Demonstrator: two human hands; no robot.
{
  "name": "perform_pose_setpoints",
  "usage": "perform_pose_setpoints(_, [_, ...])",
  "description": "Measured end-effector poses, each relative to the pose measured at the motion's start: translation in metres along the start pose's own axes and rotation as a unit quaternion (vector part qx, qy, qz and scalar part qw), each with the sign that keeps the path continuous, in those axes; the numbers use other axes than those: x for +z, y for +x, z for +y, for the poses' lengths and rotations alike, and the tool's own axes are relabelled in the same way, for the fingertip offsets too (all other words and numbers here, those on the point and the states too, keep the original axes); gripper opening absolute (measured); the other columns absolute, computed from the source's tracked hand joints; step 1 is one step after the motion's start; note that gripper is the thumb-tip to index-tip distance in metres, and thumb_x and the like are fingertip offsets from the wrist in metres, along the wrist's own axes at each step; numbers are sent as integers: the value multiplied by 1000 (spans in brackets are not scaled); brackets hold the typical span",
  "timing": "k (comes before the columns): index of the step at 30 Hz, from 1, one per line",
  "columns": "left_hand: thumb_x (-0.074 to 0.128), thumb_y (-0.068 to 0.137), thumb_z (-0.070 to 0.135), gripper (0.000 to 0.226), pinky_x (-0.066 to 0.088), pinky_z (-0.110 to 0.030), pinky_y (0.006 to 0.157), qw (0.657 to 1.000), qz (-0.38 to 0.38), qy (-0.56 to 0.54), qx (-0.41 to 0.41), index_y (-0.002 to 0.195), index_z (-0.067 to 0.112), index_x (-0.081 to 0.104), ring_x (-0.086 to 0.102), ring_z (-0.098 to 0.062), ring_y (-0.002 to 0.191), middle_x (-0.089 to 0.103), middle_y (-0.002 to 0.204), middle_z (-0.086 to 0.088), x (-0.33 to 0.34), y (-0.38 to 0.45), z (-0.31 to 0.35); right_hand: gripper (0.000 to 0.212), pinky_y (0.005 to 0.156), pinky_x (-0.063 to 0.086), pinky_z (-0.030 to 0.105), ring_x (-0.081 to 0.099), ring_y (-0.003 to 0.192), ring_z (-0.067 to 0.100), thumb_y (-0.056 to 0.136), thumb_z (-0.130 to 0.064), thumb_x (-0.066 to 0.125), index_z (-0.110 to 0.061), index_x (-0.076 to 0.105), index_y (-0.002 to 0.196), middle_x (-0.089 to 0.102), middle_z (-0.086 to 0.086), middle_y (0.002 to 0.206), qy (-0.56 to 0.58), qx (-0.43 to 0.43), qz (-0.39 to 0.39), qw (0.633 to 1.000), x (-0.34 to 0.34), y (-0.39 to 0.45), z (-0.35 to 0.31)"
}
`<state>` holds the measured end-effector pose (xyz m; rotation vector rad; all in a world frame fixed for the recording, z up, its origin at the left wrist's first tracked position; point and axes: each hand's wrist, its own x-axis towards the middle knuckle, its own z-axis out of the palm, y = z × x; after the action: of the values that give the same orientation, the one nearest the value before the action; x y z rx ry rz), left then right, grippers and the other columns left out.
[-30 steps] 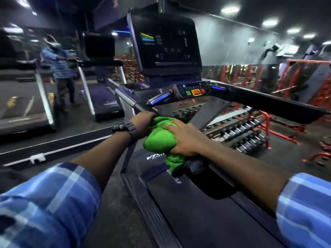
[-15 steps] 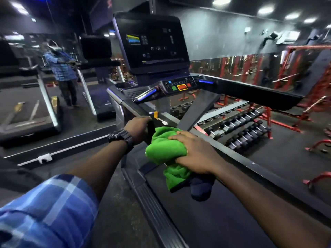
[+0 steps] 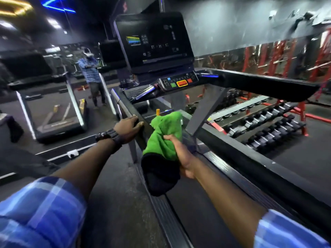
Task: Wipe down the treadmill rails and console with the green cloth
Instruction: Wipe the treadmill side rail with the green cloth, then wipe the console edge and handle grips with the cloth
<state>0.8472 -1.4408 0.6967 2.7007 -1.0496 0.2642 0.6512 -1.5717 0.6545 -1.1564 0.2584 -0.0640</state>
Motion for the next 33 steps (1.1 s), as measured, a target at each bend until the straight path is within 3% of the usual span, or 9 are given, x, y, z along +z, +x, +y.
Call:
perform_pose_setpoints(5, [37, 91, 46, 39, 47, -41, 75, 998, -34, 19, -41, 89, 10, 51, 60, -36, 90, 63, 99, -19, -8, 0, 19, 23, 80, 56, 26, 72, 84, 13, 90, -35, 60, -16, 73, 95, 77, 1, 93, -28, -5, -43, 999, -31, -13, 11])
perform_pose_setpoints(8, [31, 79, 59, 53, 50, -43, 79, 997, -45, 27, -48, 96, 16, 57, 63, -34, 93, 66, 99, -13, -13, 2, 24, 41, 99, 53, 40, 71, 101, 23, 77, -40, 68, -11, 75, 105, 76, 9, 106, -47, -30, -66, 996, -32, 2, 6])
perform_pose_setpoints(13, [31, 80, 58, 57, 49, -42, 84, 998, -26, 35, -36, 120, 28, 58, 61, -32, 108, 66, 119, -7, -12, 4, 28, 52, 106, 47, 48, 67, 111, 25, 71, -49, 75, -19, 73, 113, 73, 6, 114, 7, -40, -93, 995, -16, 48, 14])
perform_pose_setpoints(17, [24, 80, 61, 75, 43, -40, 100, 996, -20, 73, -48, 132, 15, 52, 50, -32, 125, 49, 141, -10, -4, 7, 25, 39, 94, 55, 29, 71, 94, 7, 87, -45, 66, -17, 70, 113, 76, -6, 99, 71, 4, -84, 994, -25, 59, 40])
perform_pose_setpoints(20, [22, 78, 61, 81, 35, -36, 109, 995, -22, 71, -67, 139, 11, 44, 40, -26, 135, 38, 148, -9, -3, 6, 29, 70, 100, 52, 42, 67, 112, 23, 67, -58, 71, -14, 67, 121, 73, 5, 116, 93, 35, -65, 993, -21, 43, 48])
perform_pose_setpoints(23, [19, 74, 64, 88, 33, -37, 111, 993, -57, 66, -80, 142, 12, 39, 36, -23, 137, 32, 151, -7, -12, 12, 30, 57, 96, 54, 34, 69, 104, 12, 68, -49, 70, -17, 68, 114, 75, -3, 107, 32, 11, -61, 998, -19, 43, 26])
perform_pose_setpoints(26, [19, 71, 67, 91, 35, -39, 111, 989, -88, 47, -105, 143, 13, 37, 34, -24, 138, 29, 153, -8, -18, 13, 38, 40, 80, 48, 9, 64, 90, -7, 78, -47, 67, -24, 65, 110, 70, -13, 102, -42, -11, -81, 996, -16, 65, -3])
perform_pose_setpoints(29, [25, 75, 63, 85, 34, -40, 111, 981, -115, 47, -150, 146, 17, 32, 31, -22, 140, 24, 155, -4, -23, 17, 49, 21, 78, 48, 13, 64, 89, 3, 89, -38, 68, -23, 66, 104, 70, -2, 106, -1, 55, -84, 995, -18, 86, -7])
perform_pose_setpoints(33, [40, 91, 39, 61, 30, -39, 114, 969, -142, 51, -195, 147, 15, 29, 28, -22, 141, 20, 157, -4, -23, 25, 60, 76, 88, 50, 35, 65, 92, 15, 49, -69, 77, -22, 69, 107, 70, 3, 104, 136, 220, -51, 964, -14, 61, 14])
